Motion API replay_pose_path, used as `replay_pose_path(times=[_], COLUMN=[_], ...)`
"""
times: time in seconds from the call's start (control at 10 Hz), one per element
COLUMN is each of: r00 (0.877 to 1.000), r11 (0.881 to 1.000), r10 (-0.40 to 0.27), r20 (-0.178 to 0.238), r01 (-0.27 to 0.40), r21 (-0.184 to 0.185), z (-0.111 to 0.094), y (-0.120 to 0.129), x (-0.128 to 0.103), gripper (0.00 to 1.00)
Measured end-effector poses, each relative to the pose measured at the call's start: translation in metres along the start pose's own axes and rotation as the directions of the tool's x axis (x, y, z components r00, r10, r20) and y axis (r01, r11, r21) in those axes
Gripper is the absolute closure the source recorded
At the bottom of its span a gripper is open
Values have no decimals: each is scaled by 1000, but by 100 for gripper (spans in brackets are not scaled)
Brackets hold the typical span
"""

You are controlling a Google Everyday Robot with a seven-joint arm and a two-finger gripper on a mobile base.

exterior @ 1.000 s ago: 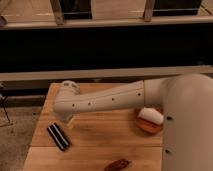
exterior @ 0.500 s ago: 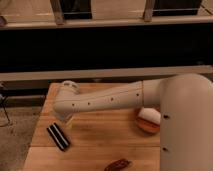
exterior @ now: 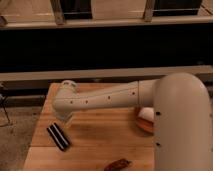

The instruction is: Push the eraser across the table

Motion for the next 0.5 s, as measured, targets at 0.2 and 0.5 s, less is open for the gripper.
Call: replay_pose_path(times=[0.2, 0.5], r00=[1000, 999], r11=[998, 994], r10=[-1, -4], r20=[18, 35], r01=[2, 8], r21=[-57, -111], z=[16, 34], y=[2, 2], x=[3, 4], gripper=[72, 98])
